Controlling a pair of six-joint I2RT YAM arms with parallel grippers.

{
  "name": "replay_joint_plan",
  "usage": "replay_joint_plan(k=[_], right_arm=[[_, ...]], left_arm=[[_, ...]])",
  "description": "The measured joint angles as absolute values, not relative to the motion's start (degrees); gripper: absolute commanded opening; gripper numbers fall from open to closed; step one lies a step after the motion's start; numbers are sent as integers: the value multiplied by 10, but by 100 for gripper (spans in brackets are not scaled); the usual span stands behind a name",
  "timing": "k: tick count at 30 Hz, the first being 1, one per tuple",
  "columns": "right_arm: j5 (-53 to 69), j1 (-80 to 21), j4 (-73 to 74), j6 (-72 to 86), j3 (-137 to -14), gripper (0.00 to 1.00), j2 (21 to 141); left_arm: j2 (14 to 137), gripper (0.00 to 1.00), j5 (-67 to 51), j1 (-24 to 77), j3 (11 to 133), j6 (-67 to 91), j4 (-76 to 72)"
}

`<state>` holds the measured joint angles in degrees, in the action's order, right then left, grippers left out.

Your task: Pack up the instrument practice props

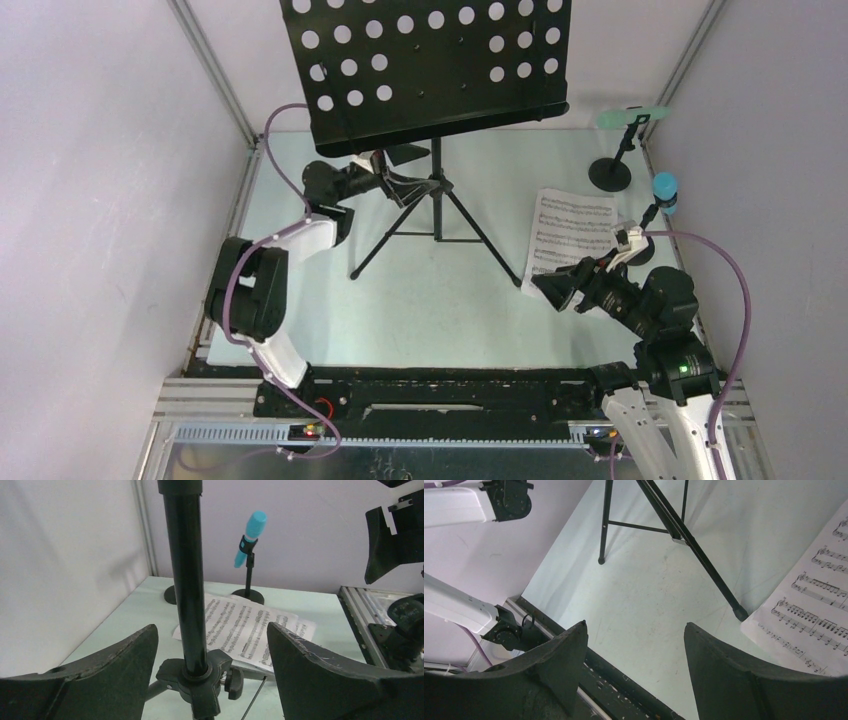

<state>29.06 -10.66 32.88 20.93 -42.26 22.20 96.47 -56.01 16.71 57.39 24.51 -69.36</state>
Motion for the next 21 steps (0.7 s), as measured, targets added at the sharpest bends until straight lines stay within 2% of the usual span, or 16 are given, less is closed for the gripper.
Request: replay_joint_plan(k=[2, 5, 6, 13, 21], right_arm=[[291, -107, 332, 209, -423, 78, 222], [291, -107, 336, 210, -423, 78, 222], [292, -108, 336, 210, -423, 78, 222], [299, -109, 336, 213, -423, 78, 223], [302, -110, 336, 216, -423, 78, 224]], left_arm=[[986, 83, -583, 166, 599, 254, -694], [1025, 67, -610, 165, 647, 273, -695], [1040, 64, -621, 165, 664, 283, -696], [1121, 61, -668, 165, 738, 367, -739], [1143, 51, -689, 165, 754, 408, -759]])
